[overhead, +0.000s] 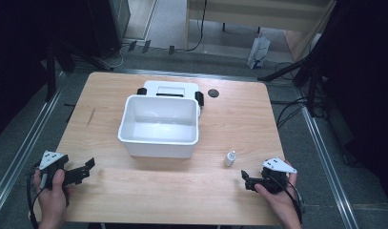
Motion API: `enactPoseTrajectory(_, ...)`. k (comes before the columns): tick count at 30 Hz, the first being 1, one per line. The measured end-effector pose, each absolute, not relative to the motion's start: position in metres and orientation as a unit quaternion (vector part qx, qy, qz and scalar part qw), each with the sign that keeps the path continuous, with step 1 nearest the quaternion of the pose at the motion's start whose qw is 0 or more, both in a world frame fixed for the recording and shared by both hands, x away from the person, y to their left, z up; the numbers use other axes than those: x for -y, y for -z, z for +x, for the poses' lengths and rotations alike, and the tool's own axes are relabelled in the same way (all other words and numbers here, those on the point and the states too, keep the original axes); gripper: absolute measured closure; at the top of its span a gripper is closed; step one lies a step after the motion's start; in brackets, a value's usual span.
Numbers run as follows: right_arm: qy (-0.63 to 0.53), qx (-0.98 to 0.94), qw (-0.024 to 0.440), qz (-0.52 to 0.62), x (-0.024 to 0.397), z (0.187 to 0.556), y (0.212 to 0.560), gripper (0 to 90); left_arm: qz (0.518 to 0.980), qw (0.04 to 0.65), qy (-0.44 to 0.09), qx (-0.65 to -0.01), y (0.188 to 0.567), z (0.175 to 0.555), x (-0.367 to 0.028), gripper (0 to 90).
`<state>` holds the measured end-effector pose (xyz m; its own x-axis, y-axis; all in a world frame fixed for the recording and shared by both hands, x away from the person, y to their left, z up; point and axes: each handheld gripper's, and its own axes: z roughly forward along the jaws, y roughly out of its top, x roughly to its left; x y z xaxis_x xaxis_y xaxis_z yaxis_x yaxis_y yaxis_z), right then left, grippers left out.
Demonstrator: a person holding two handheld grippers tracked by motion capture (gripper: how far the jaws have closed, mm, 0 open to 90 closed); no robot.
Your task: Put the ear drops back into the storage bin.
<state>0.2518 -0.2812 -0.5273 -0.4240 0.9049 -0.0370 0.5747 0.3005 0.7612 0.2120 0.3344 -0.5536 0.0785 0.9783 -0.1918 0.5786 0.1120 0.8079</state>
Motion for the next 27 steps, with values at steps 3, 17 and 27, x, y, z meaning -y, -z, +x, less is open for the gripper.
enactPoseTrajectory(3, -0.309, -0.794, 0.228, 0.472, 0.273, 0.257, 0.522, 1.8, 0.613, 0.403, -0.25, -0.632, 0.554, 0.212, -0.336, 0.4)
enactPoseTrajectory(17, -0.176, -0.871, 0.179, 0.423, 0.239, 0.28, 0.503, 5.1, 0.605, 0.405, -0.251, -0.638, 0.554, 0.212, -0.337, 0.4)
enactPoseTrajectory(27, -0.078, -0.907, 0.13, 0.392, 0.217, 0.299, 0.488, 12.4, 0.604, 0.404, -0.251, -0.639, 0.554, 0.213, -0.337, 0.5)
